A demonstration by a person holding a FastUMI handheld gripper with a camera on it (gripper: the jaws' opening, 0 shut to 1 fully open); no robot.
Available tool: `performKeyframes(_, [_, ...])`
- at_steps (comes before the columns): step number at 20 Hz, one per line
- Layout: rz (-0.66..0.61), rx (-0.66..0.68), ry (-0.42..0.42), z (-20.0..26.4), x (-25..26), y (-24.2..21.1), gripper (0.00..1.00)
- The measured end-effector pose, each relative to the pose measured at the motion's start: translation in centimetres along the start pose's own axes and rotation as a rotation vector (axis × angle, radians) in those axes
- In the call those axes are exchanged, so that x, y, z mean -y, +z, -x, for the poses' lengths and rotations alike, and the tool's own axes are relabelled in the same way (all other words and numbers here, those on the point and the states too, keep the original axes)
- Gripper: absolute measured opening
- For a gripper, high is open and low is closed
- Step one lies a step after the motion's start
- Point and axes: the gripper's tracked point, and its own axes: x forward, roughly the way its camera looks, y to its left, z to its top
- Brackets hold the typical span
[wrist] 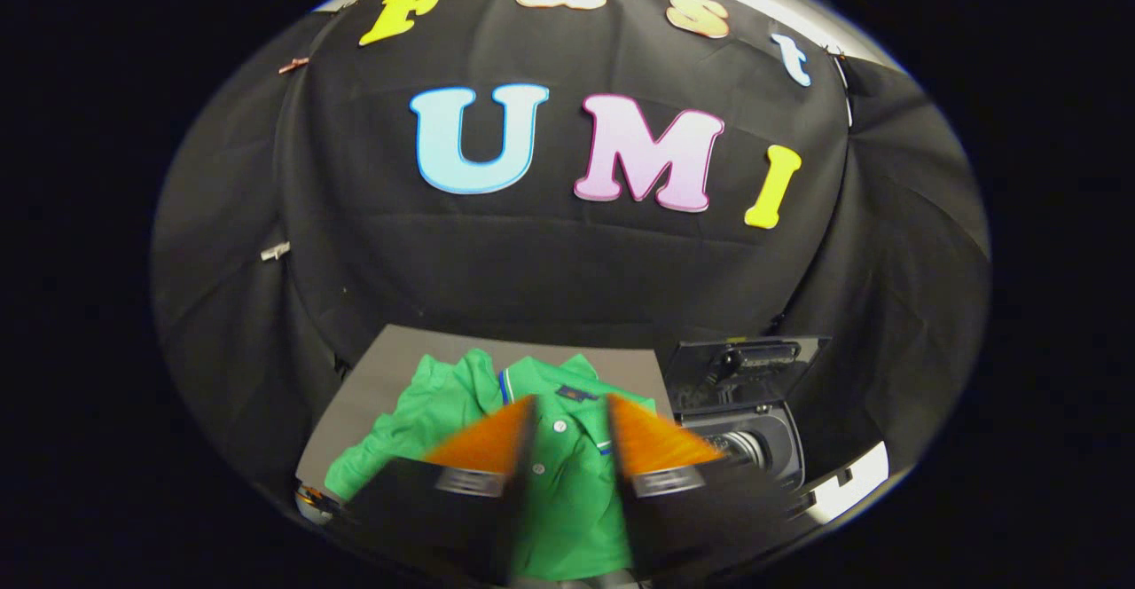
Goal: Put the clothes into the washing machine and then close the washing machine lid.
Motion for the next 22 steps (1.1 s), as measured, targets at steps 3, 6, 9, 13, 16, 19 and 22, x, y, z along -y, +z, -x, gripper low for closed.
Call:
performKeyframes(3, [-0.013,-0.089,0.009,-0.1,-0.3,-2.1,0.99])
performKeyframes(6, [-0.001,-0.134,-0.009,-1.3,-0.4,-3.4,0.99])
performKeyframes(9, [-0.002,-0.193,-0.004,-2.4,-1.2,-5.3,0.99])
performKeyframes(13, [0.002,-0.245,0.004,-3.4,-1.8,-7.2,0.99])
performKeyframes(16, [0.021,-0.265,-0.001,-4.1,-1.9,-7.8,0.99])
performKeyframes(19, [0.052,-0.292,-0.010,-4.4,-2.1,-8.4,0.86])
performKeyframes(22, [-0.005,-0.318,0.051,-4.5,-3.2,-8.6,0.44])
